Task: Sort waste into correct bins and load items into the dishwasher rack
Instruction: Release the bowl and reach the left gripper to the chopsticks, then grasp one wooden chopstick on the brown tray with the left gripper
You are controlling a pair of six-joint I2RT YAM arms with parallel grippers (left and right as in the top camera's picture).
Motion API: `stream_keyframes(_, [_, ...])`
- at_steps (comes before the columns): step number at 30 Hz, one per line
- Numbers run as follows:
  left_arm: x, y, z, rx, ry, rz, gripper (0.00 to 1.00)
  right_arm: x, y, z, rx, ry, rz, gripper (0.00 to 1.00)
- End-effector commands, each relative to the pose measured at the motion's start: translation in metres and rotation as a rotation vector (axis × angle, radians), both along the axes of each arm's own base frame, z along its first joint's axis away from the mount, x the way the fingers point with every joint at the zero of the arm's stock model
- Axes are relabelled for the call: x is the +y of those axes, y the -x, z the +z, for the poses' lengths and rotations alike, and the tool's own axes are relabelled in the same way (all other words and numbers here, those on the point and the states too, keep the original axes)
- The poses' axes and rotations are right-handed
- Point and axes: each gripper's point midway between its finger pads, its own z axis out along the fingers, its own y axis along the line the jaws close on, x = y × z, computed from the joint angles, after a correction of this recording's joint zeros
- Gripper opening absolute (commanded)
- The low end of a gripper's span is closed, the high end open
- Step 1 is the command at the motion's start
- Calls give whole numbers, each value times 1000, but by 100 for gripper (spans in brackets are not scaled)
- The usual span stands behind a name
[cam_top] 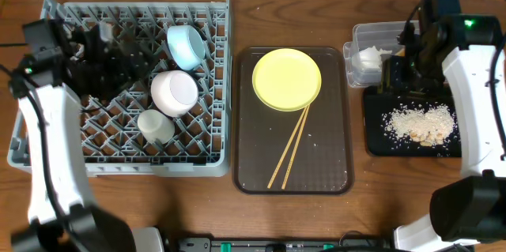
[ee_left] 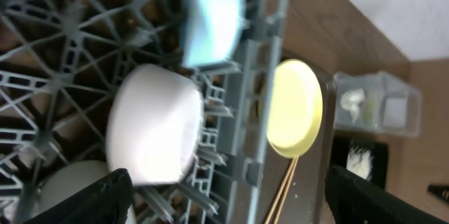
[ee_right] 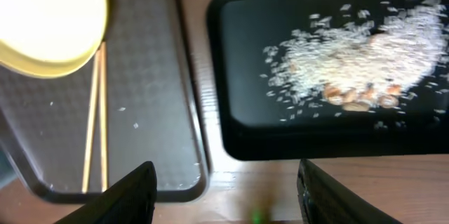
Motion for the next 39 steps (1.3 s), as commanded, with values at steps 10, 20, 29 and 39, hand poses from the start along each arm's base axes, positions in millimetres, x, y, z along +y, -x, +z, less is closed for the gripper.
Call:
stream_keyframes(10, [-133, 50, -16, 52, -396, -381, 89, -62, 18, 8, 6, -23, -170, 66])
stream_keyframes(20, [-225, 90, -78, 178, -558, -561, 89, -61, 16, 8, -2, -30, -166, 66])
stream_keyframes(29, [-258, 90, -157, 290, -660, -587, 88, -61, 16, 8, -2, -30, -166, 66])
stream_keyframes(39, [-261, 90, -210, 378, -705, -608, 74, -61, 16, 8, -2, -30, -166, 66])
